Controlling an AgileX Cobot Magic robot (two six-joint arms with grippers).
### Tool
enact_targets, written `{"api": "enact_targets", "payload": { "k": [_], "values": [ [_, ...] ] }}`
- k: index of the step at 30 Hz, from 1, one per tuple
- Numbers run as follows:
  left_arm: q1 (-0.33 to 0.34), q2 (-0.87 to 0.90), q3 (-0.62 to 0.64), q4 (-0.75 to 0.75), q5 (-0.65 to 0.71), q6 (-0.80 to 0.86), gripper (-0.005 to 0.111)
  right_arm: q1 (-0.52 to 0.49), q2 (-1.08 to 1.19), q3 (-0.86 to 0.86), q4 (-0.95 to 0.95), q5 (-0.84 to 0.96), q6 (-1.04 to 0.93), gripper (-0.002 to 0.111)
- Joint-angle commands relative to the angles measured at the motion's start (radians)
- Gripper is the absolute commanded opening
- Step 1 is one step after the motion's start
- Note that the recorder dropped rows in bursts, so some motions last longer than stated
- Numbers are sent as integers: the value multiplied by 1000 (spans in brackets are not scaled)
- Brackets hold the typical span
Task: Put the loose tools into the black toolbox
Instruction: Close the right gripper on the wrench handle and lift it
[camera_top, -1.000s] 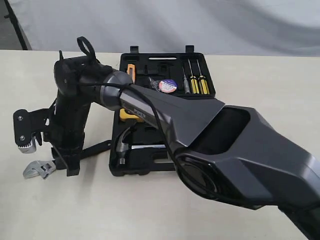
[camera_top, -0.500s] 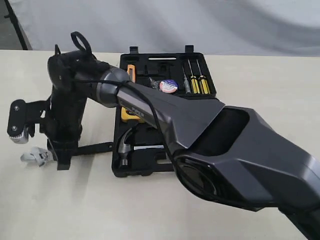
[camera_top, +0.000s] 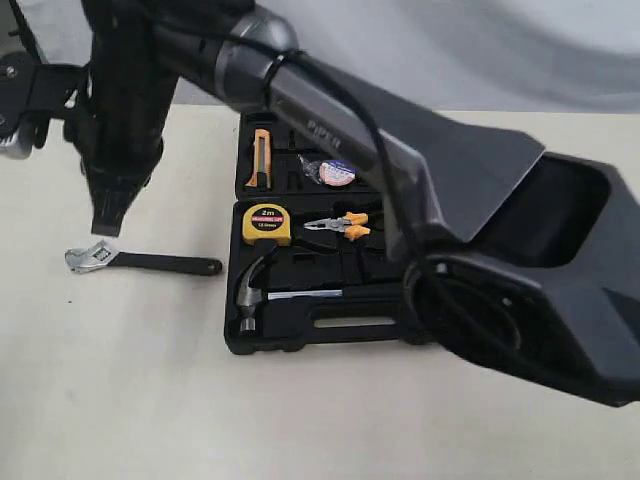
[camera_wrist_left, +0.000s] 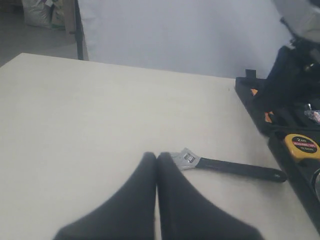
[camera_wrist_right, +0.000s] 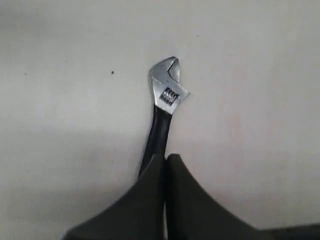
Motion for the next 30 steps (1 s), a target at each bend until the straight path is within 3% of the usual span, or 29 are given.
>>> {"api": "enact_targets", "payload": {
  "k": [1,4,9,11,13,18,22,26,30],
  "values": [
    [3,-8,9,-14,-17,-10,1,-91,-105,211,31,2,14,-1],
    [3,-8,9,-14,-17,-10,1,-135,-107,316,159,-2,14,2],
    [3,-8,9,-14,-17,-10,1,-126,-52,334,223,-285,129,47],
    [3,-8,9,-14,-17,-10,1,-124,-20,334,221,-337,168,56],
    [3,-8,9,-14,-17,-10,1,-124,16,334,219,-371,200,57],
    [3,-8,9,-14,-17,-10,1,-124,113,334,194,-459,252,57],
    [3,-8,9,-14,-17,-10,1,-124,172,334,189,-331,246,55],
    [3,-8,9,-14,-17,-10,1,-124,182,325,102,-151,242,-1],
    [3,-8,9,-14,-17,-10,1,-123,178,277,99,-126,262,2]
  ]
}}
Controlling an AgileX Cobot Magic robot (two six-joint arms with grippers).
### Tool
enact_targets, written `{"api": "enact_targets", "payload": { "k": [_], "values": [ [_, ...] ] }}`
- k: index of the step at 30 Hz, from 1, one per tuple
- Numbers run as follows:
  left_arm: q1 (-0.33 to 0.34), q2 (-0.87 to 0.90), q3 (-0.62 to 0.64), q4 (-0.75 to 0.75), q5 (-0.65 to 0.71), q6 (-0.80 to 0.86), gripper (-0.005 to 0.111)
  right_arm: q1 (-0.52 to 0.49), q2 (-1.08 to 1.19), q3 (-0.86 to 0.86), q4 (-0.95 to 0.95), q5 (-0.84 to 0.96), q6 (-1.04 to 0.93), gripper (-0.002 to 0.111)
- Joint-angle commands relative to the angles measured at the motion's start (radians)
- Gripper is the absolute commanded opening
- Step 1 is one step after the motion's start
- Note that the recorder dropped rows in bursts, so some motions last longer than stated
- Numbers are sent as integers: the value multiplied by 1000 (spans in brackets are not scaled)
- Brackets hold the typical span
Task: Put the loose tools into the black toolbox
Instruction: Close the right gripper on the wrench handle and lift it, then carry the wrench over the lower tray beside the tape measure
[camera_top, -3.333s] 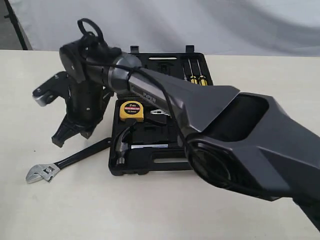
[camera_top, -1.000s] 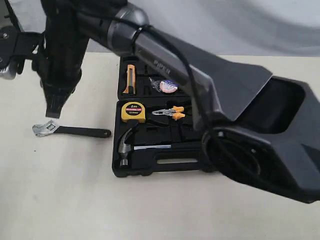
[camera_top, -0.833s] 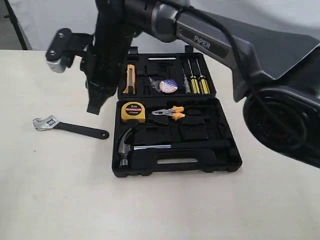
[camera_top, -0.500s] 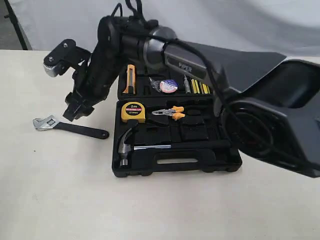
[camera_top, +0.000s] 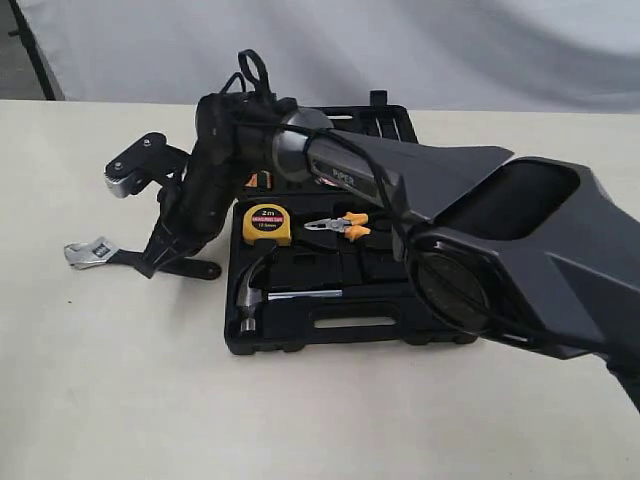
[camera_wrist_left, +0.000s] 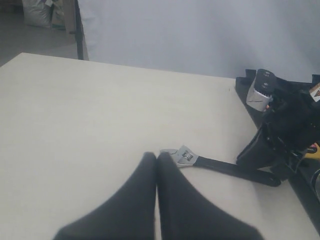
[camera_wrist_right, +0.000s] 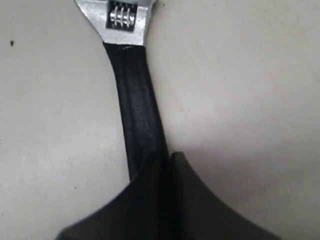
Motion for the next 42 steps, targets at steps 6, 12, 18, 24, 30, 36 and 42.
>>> {"api": "enact_targets", "payload": {
  "k": [6,12,18,24,30,36,42],
  "values": [
    [3,-8,9,-14,-17,-10,1,13,38,-315,-72,311,59,43],
    [3,-8,9,-14,-17,-10,1,79,114,-323,-77,36,59,67],
    [3,-8,9,-14,-17,-10,1,57,218,-324,-101,191,89,40],
    [3,-8,9,-14,-17,-10,1,57,197,-326,-96,249,25,0],
    [3,-8,9,-14,-17,-10,1,57,103,-326,-53,146,25,-1],
    [3,-8,9,-14,-17,-10,1,57,-5,-326,-42,212,11,-1],
    [3,-8,9,-14,-17,-10,1,57,-88,-326,-128,311,-17,-1]
  ]
}}
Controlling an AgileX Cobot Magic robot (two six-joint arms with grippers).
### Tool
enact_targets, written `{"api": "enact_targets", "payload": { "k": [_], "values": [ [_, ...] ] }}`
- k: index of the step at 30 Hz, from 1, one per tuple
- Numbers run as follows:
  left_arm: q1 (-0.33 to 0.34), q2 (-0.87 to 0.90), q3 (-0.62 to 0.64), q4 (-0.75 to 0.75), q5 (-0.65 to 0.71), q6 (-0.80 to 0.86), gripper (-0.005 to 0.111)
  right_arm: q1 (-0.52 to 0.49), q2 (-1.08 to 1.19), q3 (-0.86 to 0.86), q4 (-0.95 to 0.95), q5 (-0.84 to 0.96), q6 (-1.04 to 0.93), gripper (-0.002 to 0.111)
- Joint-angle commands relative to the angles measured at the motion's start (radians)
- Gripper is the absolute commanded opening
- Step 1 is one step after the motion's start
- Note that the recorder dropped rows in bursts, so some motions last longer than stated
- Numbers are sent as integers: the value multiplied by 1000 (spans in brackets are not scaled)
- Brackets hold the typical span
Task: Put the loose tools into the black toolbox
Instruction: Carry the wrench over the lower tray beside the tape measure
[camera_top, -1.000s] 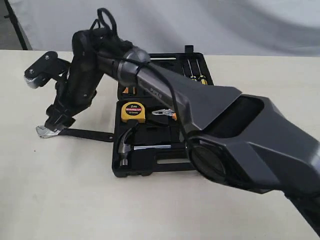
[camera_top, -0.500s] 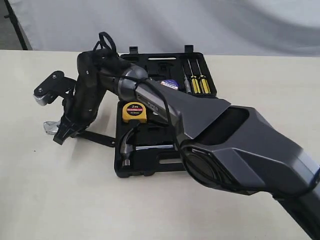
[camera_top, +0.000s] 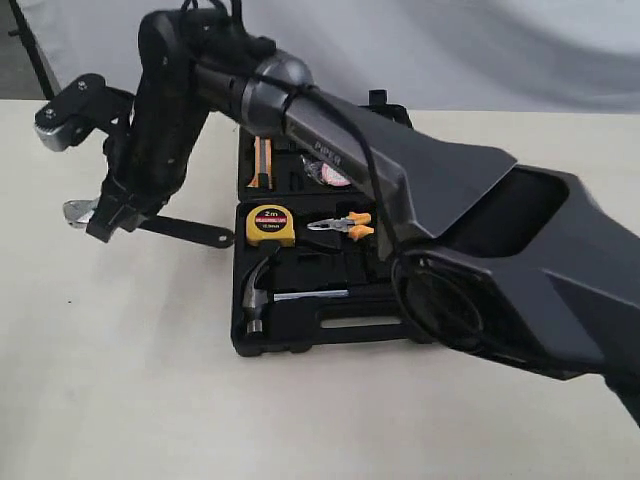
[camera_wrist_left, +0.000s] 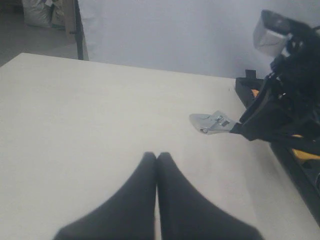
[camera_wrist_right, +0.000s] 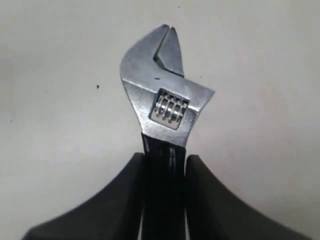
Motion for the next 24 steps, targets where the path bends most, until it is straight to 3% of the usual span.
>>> {"api": "enact_targets", "payload": {
  "k": [1,6,15,20,24],
  "values": [
    [3,-8,9,-14,-17,-10,1,-5,-69,-1,-94,35,-5,-1],
    [3,-8,9,-14,-17,-10,1,-31,-149,111,-141,35,-3,-1],
    [3,-8,9,-14,-17,-10,1,-184,-434,706,-102,35,-164,-1],
    [3,-8,9,-14,-17,-10,1,-273,-540,991,-108,-235,-221,-1],
    [3,-8,9,-14,-17,-10,1,-300,-533,1109,-113,-375,-307,-1]
  ]
}}
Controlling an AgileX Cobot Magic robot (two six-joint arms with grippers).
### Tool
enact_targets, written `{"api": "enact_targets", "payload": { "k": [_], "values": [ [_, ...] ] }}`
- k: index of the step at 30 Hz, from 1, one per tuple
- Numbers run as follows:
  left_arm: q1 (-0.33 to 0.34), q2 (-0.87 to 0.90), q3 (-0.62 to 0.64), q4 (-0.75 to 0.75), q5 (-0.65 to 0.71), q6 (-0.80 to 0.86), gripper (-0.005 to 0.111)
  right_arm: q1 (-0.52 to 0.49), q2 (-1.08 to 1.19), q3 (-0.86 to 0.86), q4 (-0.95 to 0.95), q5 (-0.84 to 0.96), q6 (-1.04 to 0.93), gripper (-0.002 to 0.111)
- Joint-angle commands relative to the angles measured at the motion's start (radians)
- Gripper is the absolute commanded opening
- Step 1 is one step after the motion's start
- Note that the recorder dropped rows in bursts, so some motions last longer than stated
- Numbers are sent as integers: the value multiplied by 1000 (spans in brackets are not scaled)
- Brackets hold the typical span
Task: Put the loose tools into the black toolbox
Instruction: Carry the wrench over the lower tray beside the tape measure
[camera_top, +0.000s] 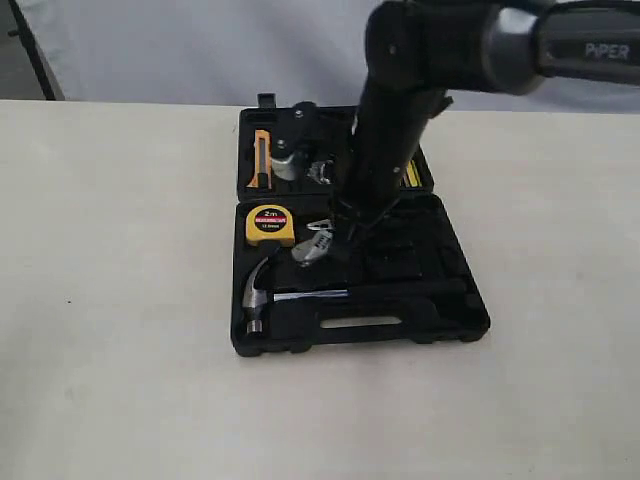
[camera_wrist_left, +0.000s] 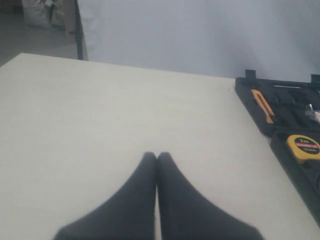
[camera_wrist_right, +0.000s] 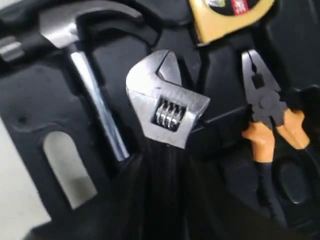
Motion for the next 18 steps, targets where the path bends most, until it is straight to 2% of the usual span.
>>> {"api": "enact_targets", "payload": {
  "k": [1,4,5,7,9,12,15,18],
  "values": [
    [3,-8,9,-14,-17,-10,1,-24,-2,126,1,-185,-84,-1],
    [3,-8,9,-14,-17,-10,1,-24,18,172,-19,-309,-84,1],
    [3,-8,9,-14,-17,-10,1,-24,20,174,-17,-328,-80,4],
    [3,-8,9,-14,-17,-10,1,-24,22,172,-14,-334,-67,18],
    [3,-8,9,-14,-17,-10,1,-22,15,172,-14,-343,-56,37],
    [3,-8,9,-14,-17,-10,1,-22,-6,172,-2,-333,-54,60],
    [3,-8,9,-14,-17,-10,1,-22,-48,172,51,-327,-3,62],
    [3,-8,9,-14,-17,-10,1,-22,-107,172,107,-316,33,54]
  ]
}}
